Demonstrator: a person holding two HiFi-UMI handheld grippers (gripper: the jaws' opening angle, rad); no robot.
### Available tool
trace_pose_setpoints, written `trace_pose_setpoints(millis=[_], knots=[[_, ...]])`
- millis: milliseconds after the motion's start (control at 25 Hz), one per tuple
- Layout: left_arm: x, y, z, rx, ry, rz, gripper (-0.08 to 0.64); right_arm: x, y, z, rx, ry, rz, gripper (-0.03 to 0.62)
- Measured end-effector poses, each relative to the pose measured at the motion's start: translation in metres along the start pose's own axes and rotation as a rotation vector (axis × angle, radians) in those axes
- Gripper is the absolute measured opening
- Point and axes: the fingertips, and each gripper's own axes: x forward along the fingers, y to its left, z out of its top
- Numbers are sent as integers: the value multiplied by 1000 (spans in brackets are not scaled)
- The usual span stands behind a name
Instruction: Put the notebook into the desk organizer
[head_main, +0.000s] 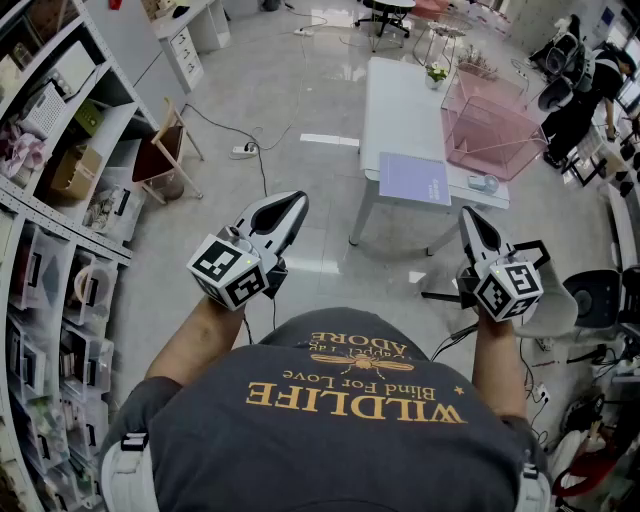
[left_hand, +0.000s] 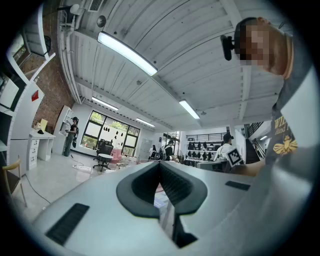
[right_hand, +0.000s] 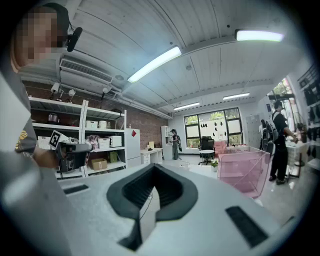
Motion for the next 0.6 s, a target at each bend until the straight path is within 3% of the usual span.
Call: trace_pose_setpoints(millis=[600], knots=[[0,0,0,3,-5,2,2,3,-3,1,-6,0,0,-2]])
